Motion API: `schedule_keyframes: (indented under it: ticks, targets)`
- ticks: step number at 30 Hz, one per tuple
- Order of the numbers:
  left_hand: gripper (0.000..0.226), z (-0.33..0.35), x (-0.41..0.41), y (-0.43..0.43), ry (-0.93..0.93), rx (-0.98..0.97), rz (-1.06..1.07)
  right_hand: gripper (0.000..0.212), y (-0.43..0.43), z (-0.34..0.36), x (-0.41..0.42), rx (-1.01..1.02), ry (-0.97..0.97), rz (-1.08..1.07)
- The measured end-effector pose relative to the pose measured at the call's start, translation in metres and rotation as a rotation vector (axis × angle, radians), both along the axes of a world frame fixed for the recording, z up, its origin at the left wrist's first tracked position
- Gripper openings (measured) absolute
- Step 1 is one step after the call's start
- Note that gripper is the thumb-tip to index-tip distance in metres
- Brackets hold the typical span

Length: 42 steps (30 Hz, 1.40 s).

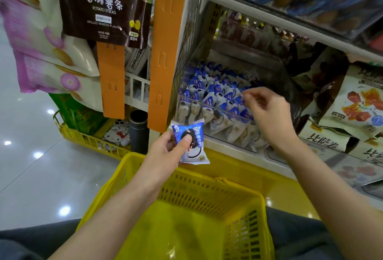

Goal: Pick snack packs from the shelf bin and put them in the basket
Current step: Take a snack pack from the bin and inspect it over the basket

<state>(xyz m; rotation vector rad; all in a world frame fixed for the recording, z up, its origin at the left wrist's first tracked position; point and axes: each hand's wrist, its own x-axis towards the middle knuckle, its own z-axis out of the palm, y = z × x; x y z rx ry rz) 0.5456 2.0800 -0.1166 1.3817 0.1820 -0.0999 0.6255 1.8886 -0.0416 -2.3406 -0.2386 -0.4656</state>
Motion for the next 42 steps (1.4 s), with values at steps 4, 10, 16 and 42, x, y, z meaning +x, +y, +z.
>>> schedule_keyframes:
  ticks: [4, 10, 16, 42]
  targets:
    - [0.022, 0.001, 0.001, 0.0, -0.013, 0.001, 0.016, 0.015, -0.007, 0.004, 0.044, -0.293, 0.346, -0.106]
    - [0.024, 0.005, 0.0, 0.001, -0.013, 0.001, 0.014, 0.016, -0.006, -0.003, 0.06, -0.415, 0.417, -0.021]
    - [0.025, 0.011, -0.001, 0.001, -0.003, -0.007, 0.011, 0.016, -0.002, -0.003, 0.064, -0.441, 0.388, -0.017]
    - [0.057, 0.023, -0.013, 0.002, -0.042, -0.34, -0.134, 0.007, 0.044, 0.014, -0.063, 0.451, 0.417, 0.25]
